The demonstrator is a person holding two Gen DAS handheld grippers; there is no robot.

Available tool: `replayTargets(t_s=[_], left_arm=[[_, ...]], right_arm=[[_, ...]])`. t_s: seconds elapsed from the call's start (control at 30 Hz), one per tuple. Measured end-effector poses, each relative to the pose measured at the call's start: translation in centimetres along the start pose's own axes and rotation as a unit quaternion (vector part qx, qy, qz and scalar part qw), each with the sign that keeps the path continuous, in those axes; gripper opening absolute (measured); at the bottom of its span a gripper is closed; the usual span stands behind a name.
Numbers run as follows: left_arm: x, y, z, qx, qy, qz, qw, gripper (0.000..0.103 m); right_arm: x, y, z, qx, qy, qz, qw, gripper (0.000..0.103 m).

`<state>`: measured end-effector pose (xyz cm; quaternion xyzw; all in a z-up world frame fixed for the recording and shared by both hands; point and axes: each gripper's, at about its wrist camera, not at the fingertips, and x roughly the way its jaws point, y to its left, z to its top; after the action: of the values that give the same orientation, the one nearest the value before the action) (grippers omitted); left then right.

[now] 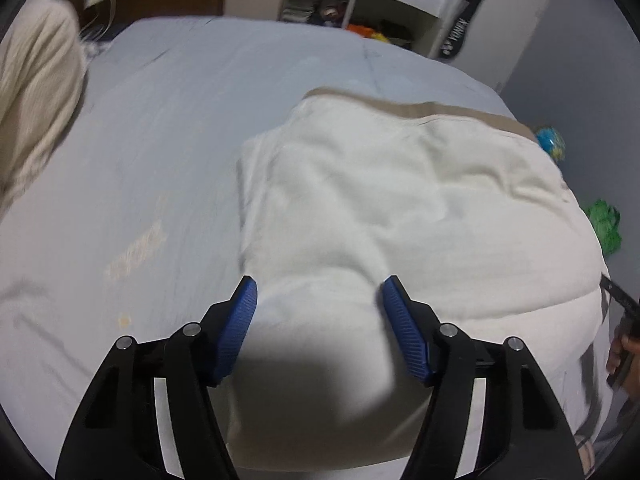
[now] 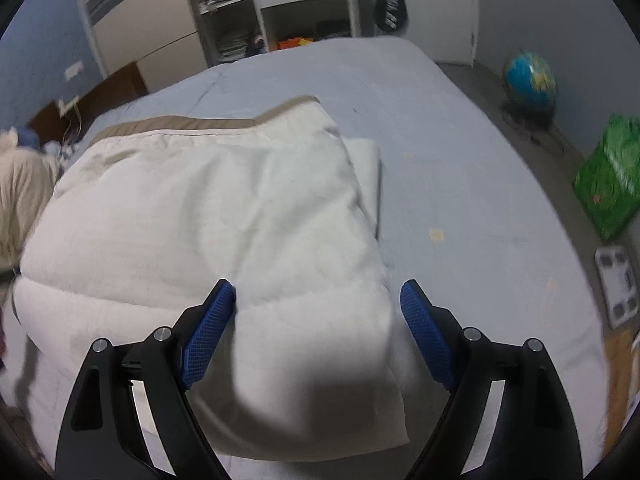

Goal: Fold large clothes

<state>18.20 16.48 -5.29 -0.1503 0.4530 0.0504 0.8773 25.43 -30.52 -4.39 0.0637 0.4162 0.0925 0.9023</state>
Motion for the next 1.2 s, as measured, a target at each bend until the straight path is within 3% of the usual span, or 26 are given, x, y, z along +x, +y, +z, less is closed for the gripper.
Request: replayTargets(t_s=[0.13,0.3,0.43,0.6,0.9,1.03,1.2], left_arm=[[-0.1,1.9,-0.8,-0.056,0.008,-0.018,0.9983,0.065],[-2.8,1.9,-1.8,-0.047,-0.003,-0.028,0.9985,0.065],[-5.7,1.9,-3.9,-0.033,-0.015,-0.042,0.9984,0.073],[-7.5,0.1,-6.7,0.005,-0.016,-0.037,0.9992,0.084],[-11.4,-2.9,-10.8,0.038,-0.045,-0.034,0.9977,0.090],[-12.8,-5.1,-12.5,0.059,-0.078,-0.011,0.9951,0.091],[-13.3,-6.6,-14.6,0.070,-0.085,-0.004,0.9939,0.092]], right_arm=[[-0.1,-1.0,-0.7,0.036,0.004,0.012,0.999,0.081],[-2.5,-2.0,-1.7,0.066,-0.005,-0.004,0.998,0.081],[-5.2,-2.6,-3.5,0.083,-0.012,-0.008,0.996,0.081],[-7.9,-2.0,-5.9,0.063,-0.007,-0.010,0.998,0.082],[-12.4,1.4,-9.7,0.007,-0.009,-0.002,1.000,0.083],[-14.3,3.4,-11.0,-0.015,-0.022,0.002,1.000,0.085],[-15.8,5.3,-12.3,-0.028,-0.032,0.012,0.999,0.085]])
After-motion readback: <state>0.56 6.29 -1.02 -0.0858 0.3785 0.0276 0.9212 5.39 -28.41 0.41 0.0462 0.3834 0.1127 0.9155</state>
